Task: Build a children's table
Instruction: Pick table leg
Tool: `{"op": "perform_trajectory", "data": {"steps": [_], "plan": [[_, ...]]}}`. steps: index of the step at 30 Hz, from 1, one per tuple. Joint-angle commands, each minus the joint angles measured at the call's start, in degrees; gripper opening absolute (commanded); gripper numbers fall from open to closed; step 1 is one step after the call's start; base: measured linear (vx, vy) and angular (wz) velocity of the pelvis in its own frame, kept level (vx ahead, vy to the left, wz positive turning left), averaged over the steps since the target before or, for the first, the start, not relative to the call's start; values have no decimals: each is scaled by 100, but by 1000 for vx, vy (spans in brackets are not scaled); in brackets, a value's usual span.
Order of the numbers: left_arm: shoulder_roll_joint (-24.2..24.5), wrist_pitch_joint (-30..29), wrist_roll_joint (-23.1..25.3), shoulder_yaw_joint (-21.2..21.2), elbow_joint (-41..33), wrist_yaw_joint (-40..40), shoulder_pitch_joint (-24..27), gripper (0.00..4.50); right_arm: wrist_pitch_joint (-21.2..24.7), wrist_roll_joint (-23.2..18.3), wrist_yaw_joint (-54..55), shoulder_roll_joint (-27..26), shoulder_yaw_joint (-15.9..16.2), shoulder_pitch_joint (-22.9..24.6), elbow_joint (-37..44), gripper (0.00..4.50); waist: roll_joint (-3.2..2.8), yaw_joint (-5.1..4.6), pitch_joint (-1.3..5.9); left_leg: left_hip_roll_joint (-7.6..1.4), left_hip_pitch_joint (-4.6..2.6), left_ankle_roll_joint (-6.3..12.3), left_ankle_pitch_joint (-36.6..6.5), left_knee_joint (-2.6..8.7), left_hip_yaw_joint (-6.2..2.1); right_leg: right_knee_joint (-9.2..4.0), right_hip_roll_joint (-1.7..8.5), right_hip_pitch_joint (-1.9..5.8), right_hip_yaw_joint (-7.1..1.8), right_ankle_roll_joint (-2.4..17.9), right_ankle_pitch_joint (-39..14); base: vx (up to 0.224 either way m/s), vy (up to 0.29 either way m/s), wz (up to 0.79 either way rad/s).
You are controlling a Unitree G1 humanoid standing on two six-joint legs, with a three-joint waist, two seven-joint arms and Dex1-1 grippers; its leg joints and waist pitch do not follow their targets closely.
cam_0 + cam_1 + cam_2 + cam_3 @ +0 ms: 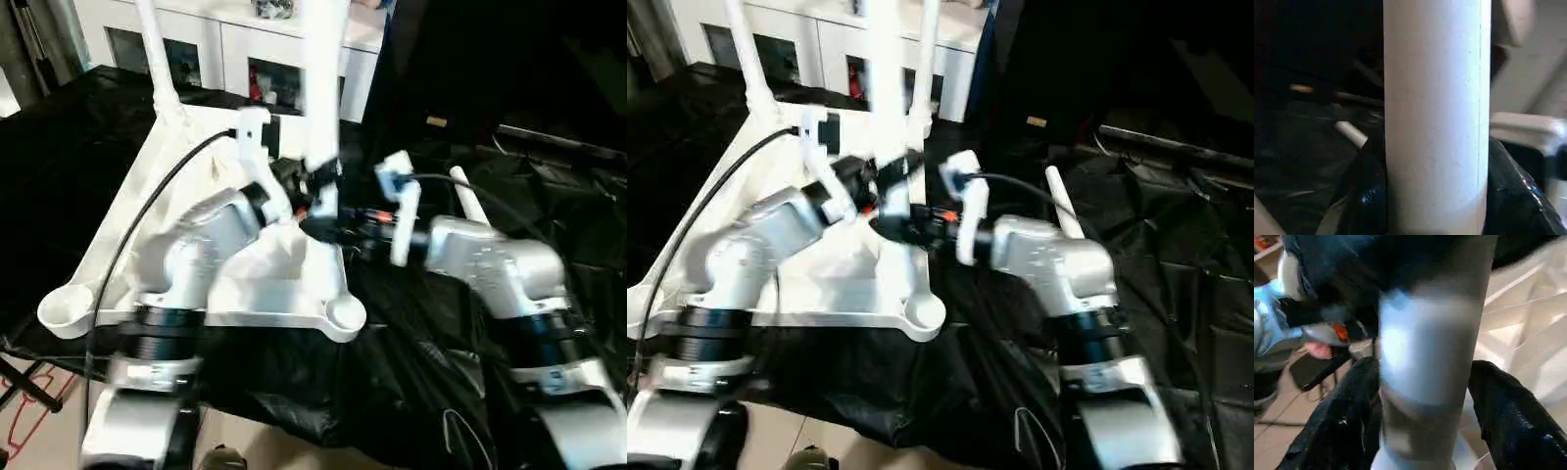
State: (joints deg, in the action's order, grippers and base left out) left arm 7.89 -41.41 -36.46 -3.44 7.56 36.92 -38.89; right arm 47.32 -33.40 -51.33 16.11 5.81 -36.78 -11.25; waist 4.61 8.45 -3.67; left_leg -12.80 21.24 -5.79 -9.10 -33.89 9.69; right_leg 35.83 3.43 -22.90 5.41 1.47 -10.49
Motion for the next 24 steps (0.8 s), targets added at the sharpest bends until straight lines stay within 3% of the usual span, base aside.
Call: {"op": "perform_trajectory", "data": {"steps": [1,8,10,13,15,22,23,24], "plan": [[14,-119,-254,102,-204,406,-129,189,41,36,-272,138,177,86,100,302,-103,10,444,-59,-69,-257,-1074,358,-4,-455,461,349,-309,662,-1121,0,0,0],[106,-490,-1001,-52,-323,1260,-288,188,24,61,-791,361,491,150,106,302,-95,12,435,-65,-68,-223,-1080,357,-5,-454,463,344,-316,660,-1313,0,0,0],[82,-537,-1122,-94,-359,1349,-304,188,-11,99,-809,349,488,140,74,266,-98,8,426,-66,-72,-219,-1126,360,-5,-468,461,332,-311,658,-1399,0,0,0],[89,-527,-1100,-70,-355,1397,-307,188,-64,123,-806,331,464,121,35,261,-98,6,425,-71,-77,-228,-1155,363,-10,-480,465,332,-310,616,-1489,0,0,0],[82,-530,-1080,-66,-330,1381,-305,188,-87,115,-795,325,439,116,28,228,-110,19,428,-73,-84,-237,-1148,364,-11,-481,461,327,-311,600,-1514,0,0,0],[23,-435,-1017,-136,-288,1192,-304,188,-192,216,-550,236,325,164,9,195,-106,13,441,-73,-76,-254,-1069,362,-13,-453,456,334,-310,651,-1280,0,0,0],[2,-398,-957,-153,-263,1083,-313,244,-207,222,-510,218,306,165,4,193,-105,12,442,-75,-76,-257,-1068,362,-13,-447,455,334,-311,658,-1259,0,0,0],[-26,-371,-873,-187,-205,890,-331,258,-236,230,-413,171,259,157,-9,193,-113,10,439,-77,-78,-259,-1093,362,-10,-451,456,330,-314,682,-1236,0,0,0]]}}
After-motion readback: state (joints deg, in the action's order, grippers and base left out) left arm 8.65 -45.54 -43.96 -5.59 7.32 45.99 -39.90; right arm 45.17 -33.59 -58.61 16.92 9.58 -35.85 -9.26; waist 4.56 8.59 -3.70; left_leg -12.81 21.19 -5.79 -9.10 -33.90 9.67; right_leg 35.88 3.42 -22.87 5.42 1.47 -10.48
